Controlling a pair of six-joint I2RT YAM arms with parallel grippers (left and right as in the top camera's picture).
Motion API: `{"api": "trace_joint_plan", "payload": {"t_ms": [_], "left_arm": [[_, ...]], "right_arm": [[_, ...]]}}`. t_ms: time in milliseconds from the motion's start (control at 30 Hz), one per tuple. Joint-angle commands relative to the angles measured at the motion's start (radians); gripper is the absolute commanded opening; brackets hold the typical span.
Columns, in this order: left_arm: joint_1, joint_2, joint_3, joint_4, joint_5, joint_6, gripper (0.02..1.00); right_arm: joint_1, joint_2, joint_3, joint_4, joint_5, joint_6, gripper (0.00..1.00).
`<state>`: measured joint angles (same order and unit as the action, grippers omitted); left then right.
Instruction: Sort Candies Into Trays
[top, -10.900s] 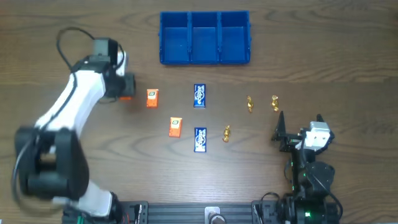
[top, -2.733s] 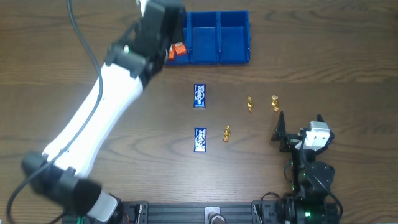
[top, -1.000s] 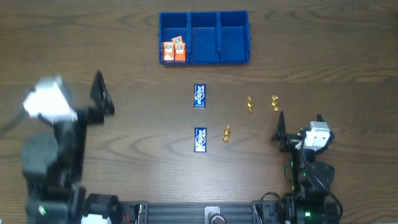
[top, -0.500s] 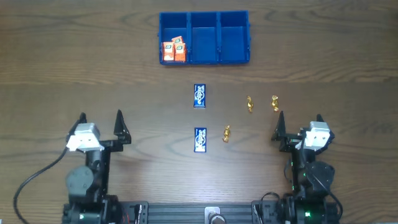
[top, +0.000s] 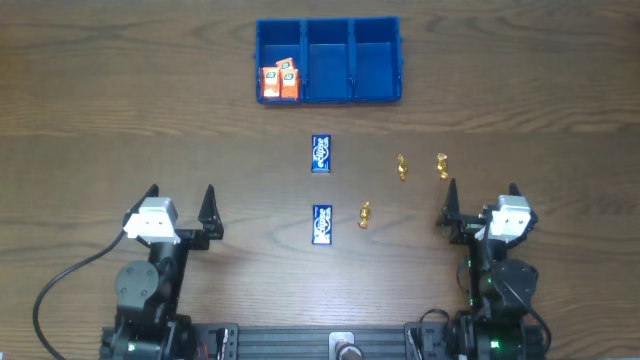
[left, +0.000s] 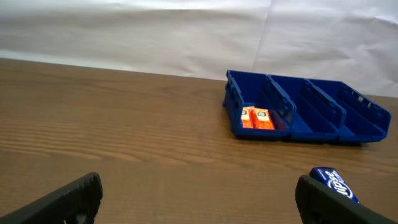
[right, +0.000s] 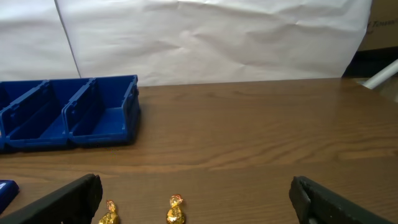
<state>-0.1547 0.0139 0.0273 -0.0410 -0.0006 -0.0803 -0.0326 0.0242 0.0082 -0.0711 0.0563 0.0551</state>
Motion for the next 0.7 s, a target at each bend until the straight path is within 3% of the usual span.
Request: {"api": "trace_joint_plan", "payload": {"t_ms": [33, 700], "left_arm": [[-0.005, -0.010, -0.023, -0.037, -0.009, 0.006, 0.998], [-0.005, -0.010, -0.023, -0.037, -0.009, 0.006, 0.996]], "right_arm": [[-0.002, -0.005, 0.000, -0.009, 0.002, -0.011, 0.998], [-0.002, -0.006, 0.000, 0.045, -0.003, -0.003, 0.998]]}}
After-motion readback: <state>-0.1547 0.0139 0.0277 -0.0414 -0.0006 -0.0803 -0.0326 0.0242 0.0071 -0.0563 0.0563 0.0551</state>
